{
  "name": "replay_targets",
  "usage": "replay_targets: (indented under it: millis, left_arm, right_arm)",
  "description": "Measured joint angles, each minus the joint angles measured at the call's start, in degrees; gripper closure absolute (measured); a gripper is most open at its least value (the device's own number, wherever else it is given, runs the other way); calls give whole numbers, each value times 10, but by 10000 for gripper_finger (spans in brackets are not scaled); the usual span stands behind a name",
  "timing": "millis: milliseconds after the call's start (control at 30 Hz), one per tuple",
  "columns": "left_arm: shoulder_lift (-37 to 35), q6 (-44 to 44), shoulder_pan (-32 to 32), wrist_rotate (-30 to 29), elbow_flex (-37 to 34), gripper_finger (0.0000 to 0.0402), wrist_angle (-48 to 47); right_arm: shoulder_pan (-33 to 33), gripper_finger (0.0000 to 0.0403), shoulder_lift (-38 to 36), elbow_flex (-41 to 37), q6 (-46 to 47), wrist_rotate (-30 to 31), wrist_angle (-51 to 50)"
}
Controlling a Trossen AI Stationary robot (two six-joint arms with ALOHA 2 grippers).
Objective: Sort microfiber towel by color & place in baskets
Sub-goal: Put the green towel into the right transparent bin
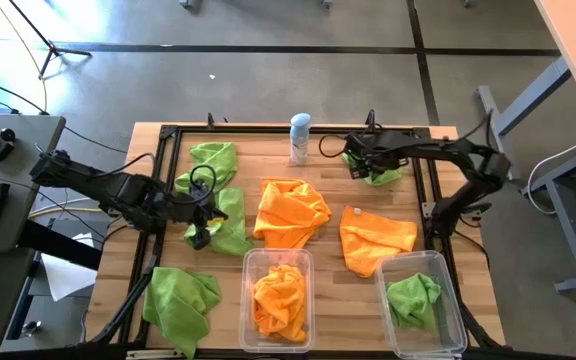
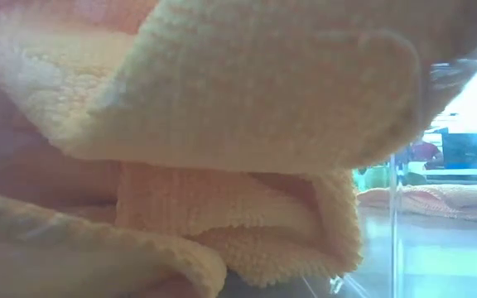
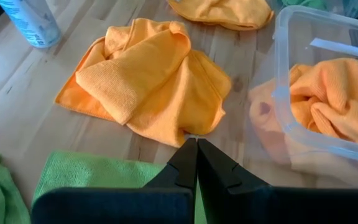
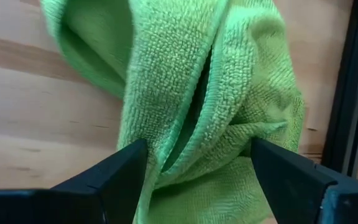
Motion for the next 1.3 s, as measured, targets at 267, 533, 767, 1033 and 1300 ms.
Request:
replay_targets:
  millis: [267, 533, 767, 1033, 1300]
  left_arm:
    - [-34, 11, 0, 0, 0, 401, -25]
    - [-72, 43, 0, -1, 0, 401, -28]
    - [-80, 92, 0, -2, 0, 401, -32]
    - [-78, 127, 0, -39, 0, 401, -46]
    - [-78, 125, 0, -45, 0, 401, -45]
  right_arm:
    - [-18, 170, 67, 0, 0, -21, 10]
    - [-17, 295, 101, 2, 0, -40, 39]
    - [-4, 388, 89, 0, -9, -63, 44]
    - [40, 397, 24, -2, -10, -117, 22]
    - [107, 399, -132, -2, 5, -77, 15]
